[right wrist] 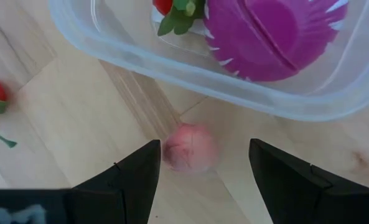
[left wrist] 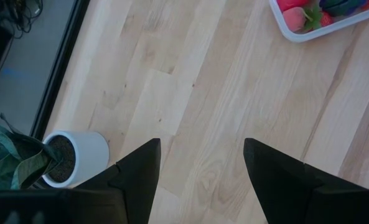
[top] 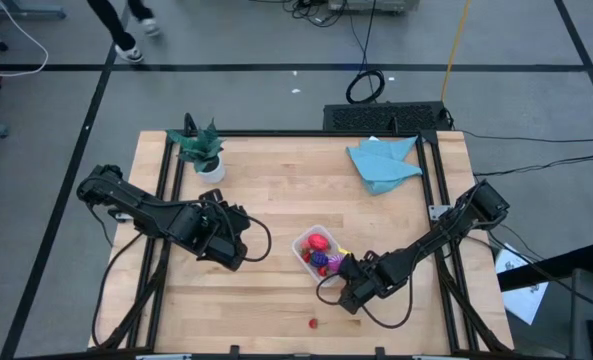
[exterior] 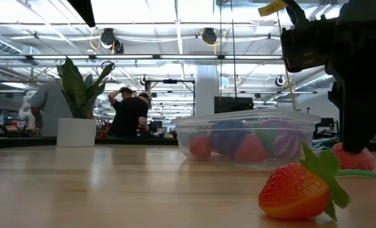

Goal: Pick and placing Produce into tupperware
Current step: Put the peach into the transparent container

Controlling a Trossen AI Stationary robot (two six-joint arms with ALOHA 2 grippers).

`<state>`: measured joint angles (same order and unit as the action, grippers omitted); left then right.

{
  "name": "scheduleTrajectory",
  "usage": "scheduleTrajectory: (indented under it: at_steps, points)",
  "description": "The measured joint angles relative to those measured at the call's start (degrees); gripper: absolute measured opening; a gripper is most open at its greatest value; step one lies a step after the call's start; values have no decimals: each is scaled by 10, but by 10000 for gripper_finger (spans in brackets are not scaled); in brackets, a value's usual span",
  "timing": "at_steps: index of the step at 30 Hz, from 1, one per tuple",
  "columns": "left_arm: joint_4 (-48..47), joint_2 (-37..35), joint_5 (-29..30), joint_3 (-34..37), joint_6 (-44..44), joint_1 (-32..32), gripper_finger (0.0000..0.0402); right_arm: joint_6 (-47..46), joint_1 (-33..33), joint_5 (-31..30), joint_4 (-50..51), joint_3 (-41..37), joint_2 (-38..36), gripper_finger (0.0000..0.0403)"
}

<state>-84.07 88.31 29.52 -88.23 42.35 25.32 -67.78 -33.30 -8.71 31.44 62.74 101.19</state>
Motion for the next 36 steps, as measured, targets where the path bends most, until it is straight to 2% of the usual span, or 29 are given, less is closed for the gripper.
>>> scheduleTrajectory:
  at_steps: [36]
  points:
    - [1,0,-1,0,1,0,237,-5,5,-5,0,0,0,235]
